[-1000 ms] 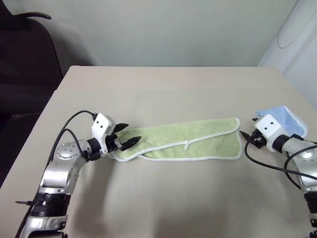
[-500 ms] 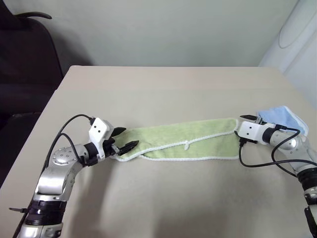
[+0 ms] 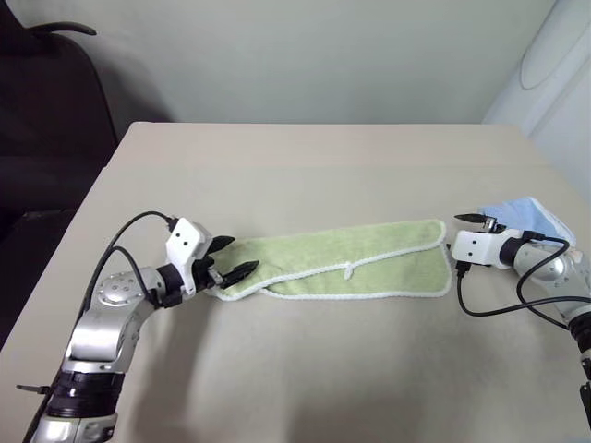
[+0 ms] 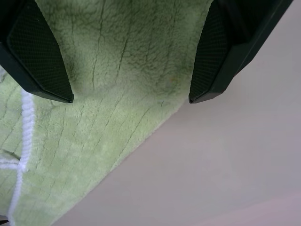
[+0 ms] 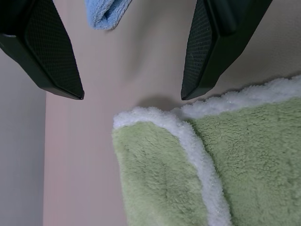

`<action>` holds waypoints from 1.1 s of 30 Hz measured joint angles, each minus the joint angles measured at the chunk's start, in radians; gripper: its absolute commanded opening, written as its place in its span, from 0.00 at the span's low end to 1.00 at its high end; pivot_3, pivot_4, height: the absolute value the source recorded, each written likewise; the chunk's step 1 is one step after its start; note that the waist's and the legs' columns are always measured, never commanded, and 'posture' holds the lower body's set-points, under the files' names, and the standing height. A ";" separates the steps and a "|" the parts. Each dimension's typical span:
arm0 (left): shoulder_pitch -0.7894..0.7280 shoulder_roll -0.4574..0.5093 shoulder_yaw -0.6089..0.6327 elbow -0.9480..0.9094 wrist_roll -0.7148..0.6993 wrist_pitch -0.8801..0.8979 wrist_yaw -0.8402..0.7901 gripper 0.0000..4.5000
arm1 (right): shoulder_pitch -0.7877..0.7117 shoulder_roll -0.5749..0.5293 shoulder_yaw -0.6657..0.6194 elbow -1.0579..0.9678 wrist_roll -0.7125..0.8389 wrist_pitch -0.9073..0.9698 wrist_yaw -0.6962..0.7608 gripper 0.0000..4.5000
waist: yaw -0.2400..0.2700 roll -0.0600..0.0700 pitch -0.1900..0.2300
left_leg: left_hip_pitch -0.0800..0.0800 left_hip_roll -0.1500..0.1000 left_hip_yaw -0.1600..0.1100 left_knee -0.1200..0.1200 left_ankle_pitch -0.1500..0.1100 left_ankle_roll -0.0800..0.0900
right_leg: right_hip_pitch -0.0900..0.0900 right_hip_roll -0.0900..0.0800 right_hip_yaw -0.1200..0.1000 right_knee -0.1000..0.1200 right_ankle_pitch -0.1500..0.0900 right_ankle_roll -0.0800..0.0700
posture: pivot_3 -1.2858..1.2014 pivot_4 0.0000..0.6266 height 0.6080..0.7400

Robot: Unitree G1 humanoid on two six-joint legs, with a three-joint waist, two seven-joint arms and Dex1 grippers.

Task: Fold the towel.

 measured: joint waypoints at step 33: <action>-0.009 -0.003 -0.014 0.003 0.019 -0.006 0.004 0.95 | -0.051 0.023 0.062 0.073 -0.049 -0.141 -0.052 0.01 | -0.001 0.000 0.000 | 0.000 0.001 0.001 0.000 -0.001 -0.001 | -0.002 0.000 0.000 0.000 0.000 -0.001 | 0.52 0.24 1.00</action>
